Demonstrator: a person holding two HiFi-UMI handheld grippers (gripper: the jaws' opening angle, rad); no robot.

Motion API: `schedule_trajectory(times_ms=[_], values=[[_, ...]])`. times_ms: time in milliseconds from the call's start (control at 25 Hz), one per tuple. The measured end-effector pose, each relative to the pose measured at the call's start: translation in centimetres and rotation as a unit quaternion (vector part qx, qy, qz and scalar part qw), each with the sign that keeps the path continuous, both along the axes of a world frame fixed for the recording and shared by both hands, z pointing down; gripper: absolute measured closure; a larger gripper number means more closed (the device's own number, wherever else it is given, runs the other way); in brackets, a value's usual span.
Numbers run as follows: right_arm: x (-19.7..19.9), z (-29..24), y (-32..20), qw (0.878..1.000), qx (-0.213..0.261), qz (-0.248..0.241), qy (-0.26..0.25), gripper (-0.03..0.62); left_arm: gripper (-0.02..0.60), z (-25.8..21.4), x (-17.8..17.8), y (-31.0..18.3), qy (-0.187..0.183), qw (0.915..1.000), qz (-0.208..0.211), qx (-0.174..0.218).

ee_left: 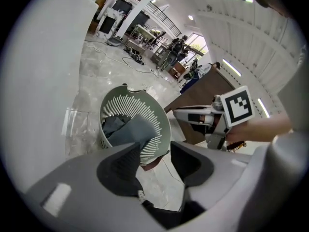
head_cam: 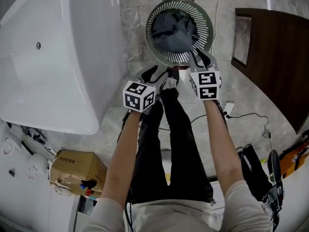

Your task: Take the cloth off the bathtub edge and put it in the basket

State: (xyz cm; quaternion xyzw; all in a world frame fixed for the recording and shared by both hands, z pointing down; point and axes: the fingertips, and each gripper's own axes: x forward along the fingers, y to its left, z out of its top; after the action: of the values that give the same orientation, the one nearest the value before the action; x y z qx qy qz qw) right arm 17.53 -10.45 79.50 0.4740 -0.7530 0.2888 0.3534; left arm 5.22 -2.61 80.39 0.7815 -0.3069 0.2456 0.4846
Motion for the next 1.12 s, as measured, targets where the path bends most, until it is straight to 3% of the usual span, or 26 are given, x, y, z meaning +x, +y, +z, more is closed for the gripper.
schedule_trajectory(times_ms=[400, 560, 800, 1120], values=[[-0.1, -6.3, 3.5, 0.999, -0.008, 0.037, -0.031, 0.496, 0.365, -5.3, 0.2, -0.3, -0.002, 0.9977, 0.061, 0.03], [-0.7, -10.6, 5.0, 0.996, 0.0, 0.069, -0.056, 0.485, 0.365, -10.0, -0.9, -0.3, -0.011, 0.994, 0.083, 0.07], [-3.3, -18.8, 9.0, 0.995, 0.023, 0.074, -0.068, 0.485, 0.364, -18.7, -2.5, 1.6, -0.009, 0.9859, 0.116, 0.12], [-5.4, -27.6, 15.8, 0.992, 0.022, 0.099, -0.081, 0.485, 0.364, -28.6, -3.4, 4.0, 0.004, 0.9859, 0.081, 0.146]])
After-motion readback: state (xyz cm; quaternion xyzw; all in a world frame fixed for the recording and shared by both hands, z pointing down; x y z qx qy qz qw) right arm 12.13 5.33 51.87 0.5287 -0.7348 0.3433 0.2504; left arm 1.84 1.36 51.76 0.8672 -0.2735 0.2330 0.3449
